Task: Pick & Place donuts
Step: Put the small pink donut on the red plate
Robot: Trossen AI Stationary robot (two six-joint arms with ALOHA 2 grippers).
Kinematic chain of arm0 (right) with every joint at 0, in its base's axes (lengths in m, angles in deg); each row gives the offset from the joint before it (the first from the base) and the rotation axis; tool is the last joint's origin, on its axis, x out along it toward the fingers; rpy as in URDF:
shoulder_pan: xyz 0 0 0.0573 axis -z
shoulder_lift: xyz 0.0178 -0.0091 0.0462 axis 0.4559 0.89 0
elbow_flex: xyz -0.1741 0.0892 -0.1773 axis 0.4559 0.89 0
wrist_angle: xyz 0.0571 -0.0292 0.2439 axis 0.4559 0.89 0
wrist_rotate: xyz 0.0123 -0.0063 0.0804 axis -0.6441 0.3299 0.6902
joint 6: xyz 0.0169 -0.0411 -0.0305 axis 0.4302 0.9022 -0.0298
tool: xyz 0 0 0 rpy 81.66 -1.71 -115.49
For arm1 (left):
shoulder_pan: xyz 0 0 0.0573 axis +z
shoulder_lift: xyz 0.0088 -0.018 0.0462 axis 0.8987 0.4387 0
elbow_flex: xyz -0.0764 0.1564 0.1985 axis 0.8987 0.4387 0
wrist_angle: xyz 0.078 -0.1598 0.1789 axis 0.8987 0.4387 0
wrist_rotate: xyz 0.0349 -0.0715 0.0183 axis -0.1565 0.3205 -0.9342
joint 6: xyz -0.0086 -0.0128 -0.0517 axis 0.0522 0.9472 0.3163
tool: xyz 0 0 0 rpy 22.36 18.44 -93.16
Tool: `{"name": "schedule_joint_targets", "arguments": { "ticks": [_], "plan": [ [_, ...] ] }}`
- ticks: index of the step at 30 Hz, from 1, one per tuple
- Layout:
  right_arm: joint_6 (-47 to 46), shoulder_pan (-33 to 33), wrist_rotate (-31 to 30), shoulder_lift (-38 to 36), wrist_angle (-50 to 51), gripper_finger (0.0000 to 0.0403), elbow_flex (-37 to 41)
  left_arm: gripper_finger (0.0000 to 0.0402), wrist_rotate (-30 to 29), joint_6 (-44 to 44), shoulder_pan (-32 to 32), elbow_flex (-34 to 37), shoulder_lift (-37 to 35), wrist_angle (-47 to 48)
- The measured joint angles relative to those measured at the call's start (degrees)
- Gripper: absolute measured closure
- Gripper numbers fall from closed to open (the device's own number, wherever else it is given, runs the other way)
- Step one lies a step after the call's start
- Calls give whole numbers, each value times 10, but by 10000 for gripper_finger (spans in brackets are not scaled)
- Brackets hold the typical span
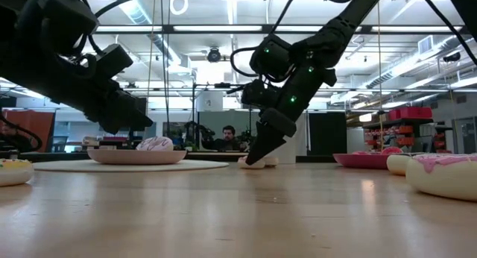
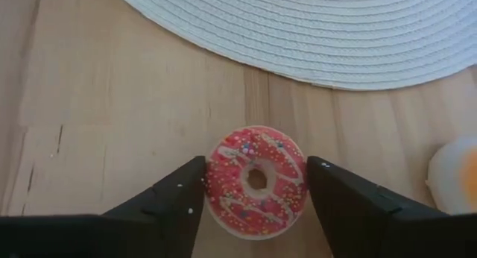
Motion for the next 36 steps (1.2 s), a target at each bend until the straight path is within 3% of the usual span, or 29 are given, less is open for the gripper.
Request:
{"name": "schedule_joint_targets", "arguments": {
  "ticks": [9, 18, 22, 30, 36],
  "plan": [
    [22, -18, 0, -16, 2, 216, 0, 372, 0, 0, 0, 0, 0, 0],
    [9, -37, -63, -140, 117, 243, 7, 372, 13, -2, 0, 0, 0, 1],
    [-32, -34, -128, -216, 155, 244, 76, 372, 13, -2, -1, 0, 0, 4],
    [-216, 12, -333, -349, 110, 245, 292, 372, 14, 0, -4, 0, 0, 2],
    [-258, 84, -366, -365, -24, 245, 388, 372, 13, 0, -3, 0, 0, -2]
  ]
}}
